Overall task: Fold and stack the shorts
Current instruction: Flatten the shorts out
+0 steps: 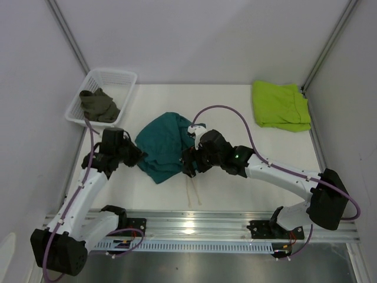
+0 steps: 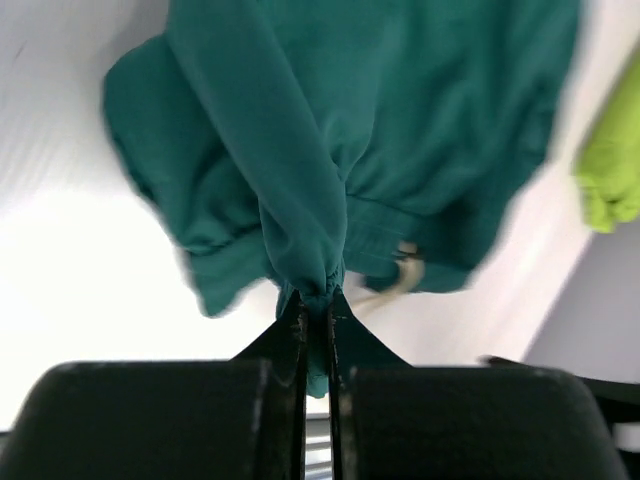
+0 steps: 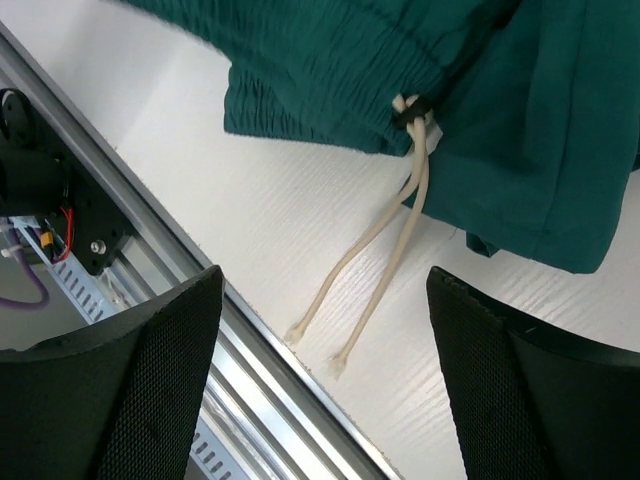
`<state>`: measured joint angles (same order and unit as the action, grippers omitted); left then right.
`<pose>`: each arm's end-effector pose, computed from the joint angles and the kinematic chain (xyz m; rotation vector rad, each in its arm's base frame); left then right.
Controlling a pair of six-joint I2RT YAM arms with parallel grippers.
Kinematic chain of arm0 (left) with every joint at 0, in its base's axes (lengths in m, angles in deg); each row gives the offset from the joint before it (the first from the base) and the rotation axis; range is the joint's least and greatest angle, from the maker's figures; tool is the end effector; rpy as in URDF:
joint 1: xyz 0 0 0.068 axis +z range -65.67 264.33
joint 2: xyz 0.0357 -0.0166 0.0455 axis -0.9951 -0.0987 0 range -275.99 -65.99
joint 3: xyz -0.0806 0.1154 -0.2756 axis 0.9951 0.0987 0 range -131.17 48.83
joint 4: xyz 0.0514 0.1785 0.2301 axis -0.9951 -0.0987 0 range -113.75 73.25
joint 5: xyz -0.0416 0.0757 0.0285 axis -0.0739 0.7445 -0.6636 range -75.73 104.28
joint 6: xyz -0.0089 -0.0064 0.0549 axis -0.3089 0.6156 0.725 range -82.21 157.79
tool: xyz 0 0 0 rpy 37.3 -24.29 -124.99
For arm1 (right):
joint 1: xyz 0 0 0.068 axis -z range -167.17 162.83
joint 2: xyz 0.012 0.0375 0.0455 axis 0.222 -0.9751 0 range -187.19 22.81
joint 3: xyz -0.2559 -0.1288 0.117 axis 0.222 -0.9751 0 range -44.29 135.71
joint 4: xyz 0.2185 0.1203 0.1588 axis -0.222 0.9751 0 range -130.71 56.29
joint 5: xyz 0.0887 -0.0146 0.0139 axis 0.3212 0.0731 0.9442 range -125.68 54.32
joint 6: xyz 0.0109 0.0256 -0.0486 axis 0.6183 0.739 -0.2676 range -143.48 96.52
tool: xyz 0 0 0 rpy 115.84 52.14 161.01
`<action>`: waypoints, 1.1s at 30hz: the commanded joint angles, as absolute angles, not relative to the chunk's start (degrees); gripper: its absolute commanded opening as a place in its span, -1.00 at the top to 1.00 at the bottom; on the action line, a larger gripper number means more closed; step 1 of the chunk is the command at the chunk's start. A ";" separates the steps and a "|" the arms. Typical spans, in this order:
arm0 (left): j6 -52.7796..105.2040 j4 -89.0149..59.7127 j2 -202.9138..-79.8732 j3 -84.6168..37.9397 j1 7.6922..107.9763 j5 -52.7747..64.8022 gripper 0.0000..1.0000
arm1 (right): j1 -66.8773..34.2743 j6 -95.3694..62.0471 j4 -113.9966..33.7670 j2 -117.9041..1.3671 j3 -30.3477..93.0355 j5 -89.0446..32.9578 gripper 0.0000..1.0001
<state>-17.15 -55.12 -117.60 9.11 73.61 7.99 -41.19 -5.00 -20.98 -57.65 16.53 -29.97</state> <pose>0.1880 -0.0400 0.2643 -0.9118 2.3790 -0.6166 0.1979 0.2791 0.3017 -0.7785 2.2451 0.7601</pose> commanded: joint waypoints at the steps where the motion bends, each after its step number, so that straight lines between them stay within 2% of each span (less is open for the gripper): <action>1: -16.08 -59.55 -120.91 -4.03 73.96 7.25 0.99 | -41.76 -6.25 -24.27 -56.99 16.18 -34.27 -0.67; 9: -18.81 -60.70 -126.62 -15.41 73.96 3.12 1.00 | -43.86 -8.00 -25.68 -56.20 16.70 -34.63 -0.62; 12: -18.72 -61.23 -128.30 -18.40 73.87 2.41 0.99 | -44.31 -7.31 -24.20 -58.65 18.20 -38.22 -0.61; 22: -17.23 -63.69 -129.62 -24.64 73.96 2.41 0.99 | -34.12 -2.56 -23.40 -66.56 20.57 -34.72 -0.60; 27: -15.91 -64.74 -129.88 -25.61 73.96 2.93 0.99 | -25.95 2.36 -28.58 -66.31 17.33 -25.16 -0.59; 33: -14.77 -65.01 -129.71 -25.61 73.96 3.20 0.99 | -23.57 -1.06 -29.98 -67.45 17.85 -20.05 -0.58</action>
<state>-16.27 -66.18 -130.30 -22.67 73.61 3.62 -23.86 -0.03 -26.45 -67.21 17.38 -25.64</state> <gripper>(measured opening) 0.030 0.794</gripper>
